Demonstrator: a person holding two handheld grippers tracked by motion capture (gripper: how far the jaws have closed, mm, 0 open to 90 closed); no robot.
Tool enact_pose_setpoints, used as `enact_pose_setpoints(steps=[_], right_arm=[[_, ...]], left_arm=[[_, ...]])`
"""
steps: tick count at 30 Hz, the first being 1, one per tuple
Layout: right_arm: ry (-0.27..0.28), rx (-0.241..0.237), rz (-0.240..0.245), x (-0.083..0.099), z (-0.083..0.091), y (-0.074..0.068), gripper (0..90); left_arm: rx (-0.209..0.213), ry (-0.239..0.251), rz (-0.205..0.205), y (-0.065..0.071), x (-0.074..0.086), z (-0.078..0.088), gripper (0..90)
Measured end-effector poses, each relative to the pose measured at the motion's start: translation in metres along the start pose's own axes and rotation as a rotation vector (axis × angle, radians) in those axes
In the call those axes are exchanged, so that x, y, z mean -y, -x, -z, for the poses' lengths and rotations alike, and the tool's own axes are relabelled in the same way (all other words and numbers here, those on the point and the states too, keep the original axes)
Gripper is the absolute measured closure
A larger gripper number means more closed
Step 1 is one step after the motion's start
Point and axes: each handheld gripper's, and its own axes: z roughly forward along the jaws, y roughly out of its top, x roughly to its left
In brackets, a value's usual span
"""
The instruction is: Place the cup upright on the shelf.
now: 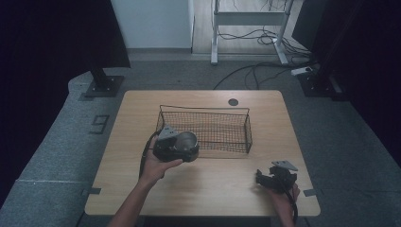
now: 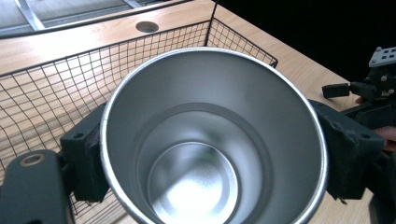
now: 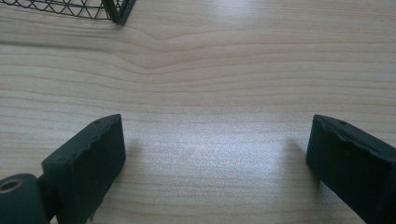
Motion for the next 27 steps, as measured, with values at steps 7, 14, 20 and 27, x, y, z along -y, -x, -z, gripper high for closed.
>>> enact_pose_setpoints(steps=[7,14,20,27], right_arm=[[0.001,0.0,0.001,0.0,0.0,0.0,4.6],[0.001,0.0,0.002,0.0,0.0,0.0,4.6],[-0.002,-0.001,-0.001,0.0,0.0,0.0,4.6],[-0.001,0.0,0.001,0.0,0.0,0.0,4.6]], left_arm=[[0.0,0.006,-0.004,-0.001,-0.008,0.001,14.4],[-0.008,0.014,-0.004,-0.005,-0.016,0.002,14.4],[-0.019,0.01,-0.007,-0.007,-0.021,0.0,14.4],[-0.007,0.01,0.002,-0.01,-0.026,-0.004,14.4]])
